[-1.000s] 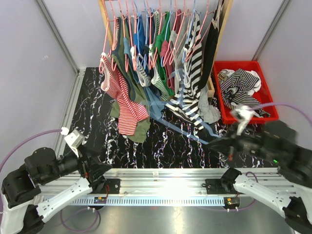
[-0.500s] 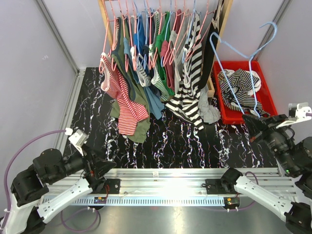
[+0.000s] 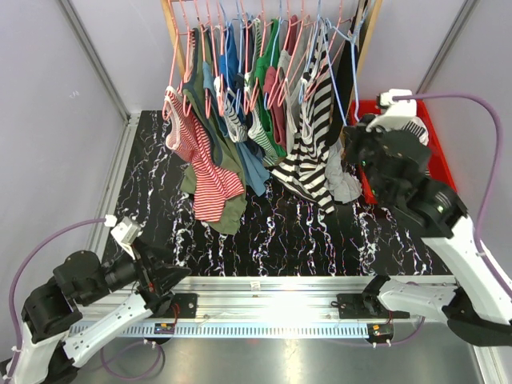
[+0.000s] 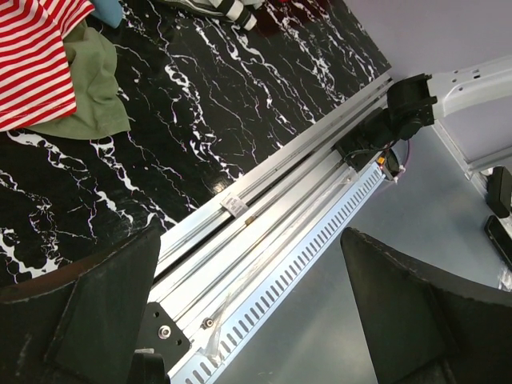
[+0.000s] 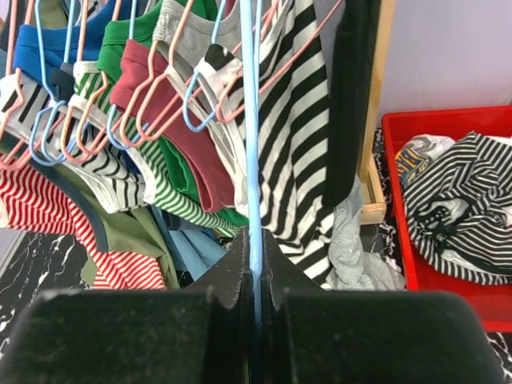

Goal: Remove the tank top from the hanger

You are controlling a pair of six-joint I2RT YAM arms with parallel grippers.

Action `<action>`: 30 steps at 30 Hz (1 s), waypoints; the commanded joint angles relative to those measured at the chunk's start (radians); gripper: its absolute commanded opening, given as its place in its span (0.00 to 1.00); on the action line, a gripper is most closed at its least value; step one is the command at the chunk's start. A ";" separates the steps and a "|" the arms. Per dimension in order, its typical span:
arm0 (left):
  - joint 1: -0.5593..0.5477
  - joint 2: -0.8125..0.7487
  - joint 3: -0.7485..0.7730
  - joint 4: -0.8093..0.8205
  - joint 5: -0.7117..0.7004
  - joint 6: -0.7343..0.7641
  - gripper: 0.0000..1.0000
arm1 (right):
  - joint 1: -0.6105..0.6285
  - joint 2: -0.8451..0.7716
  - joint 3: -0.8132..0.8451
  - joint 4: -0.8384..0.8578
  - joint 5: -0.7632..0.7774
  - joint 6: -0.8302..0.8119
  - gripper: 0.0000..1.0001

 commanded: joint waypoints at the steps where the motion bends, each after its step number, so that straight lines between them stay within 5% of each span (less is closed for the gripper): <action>1: -0.004 -0.033 -0.012 0.029 0.002 -0.012 0.99 | 0.001 0.056 0.100 0.055 0.069 0.033 0.00; 15: -0.009 -0.116 -0.038 -0.001 -0.006 -0.023 0.99 | -0.080 0.166 0.221 -0.050 0.241 0.010 0.00; 21: -0.013 -0.134 -0.063 0.017 0.005 -0.035 0.99 | -0.231 0.142 0.251 -0.161 0.080 -0.006 0.00; 30: -0.019 -0.139 -0.060 0.011 0.001 -0.046 0.99 | -0.242 0.180 0.301 -0.210 -0.250 -0.097 0.00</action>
